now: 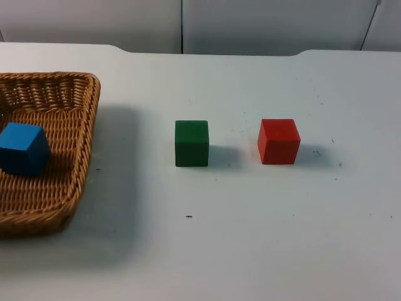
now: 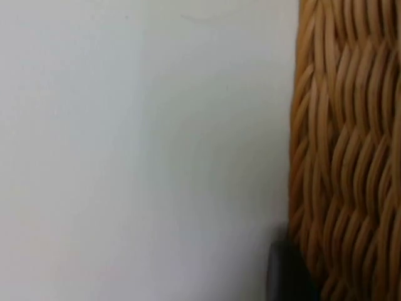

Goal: Pick up the basket with the left hand and place the blue cube into the basket with the right hand.

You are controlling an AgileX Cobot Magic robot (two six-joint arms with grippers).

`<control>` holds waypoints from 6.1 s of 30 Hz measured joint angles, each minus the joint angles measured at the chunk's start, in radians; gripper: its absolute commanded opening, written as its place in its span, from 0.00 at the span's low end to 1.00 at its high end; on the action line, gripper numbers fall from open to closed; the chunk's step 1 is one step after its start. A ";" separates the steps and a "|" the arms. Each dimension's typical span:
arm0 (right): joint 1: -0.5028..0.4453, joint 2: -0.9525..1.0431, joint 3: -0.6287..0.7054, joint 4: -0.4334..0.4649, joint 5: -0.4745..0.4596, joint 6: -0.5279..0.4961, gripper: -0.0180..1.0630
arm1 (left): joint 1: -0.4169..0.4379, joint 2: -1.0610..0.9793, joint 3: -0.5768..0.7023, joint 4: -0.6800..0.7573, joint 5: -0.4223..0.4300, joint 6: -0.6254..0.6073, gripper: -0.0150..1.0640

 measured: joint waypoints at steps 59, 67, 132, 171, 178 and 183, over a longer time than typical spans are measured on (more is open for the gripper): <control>0.000 -0.518 0.730 0.153 -0.373 -0.020 0.98 | -0.320 -1.424 0.259 0.073 -0.123 -0.296 0.59; 0.000 -0.642 0.905 0.163 -0.423 -0.020 0.98 | -0.326 -1.713 0.408 0.207 -0.081 -0.447 0.59; 0.000 -1.857 1.246 -0.412 0.238 0.864 0.98 | -0.521 -2.012 0.419 0.753 0.214 -0.954 0.62; 0.000 -1.857 1.272 -0.508 0.342 0.864 0.98 | -0.521 -2.012 0.419 0.753 0.214 -0.954 0.95; 0.000 -1.857 1.272 -0.492 0.340 0.844 0.98 | -0.521 -2.012 0.419 0.753 0.212 -0.954 0.95; 0.000 -1.857 1.272 -0.492 0.340 0.843 0.98 | -0.521 -2.012 0.419 0.753 0.212 -0.954 0.95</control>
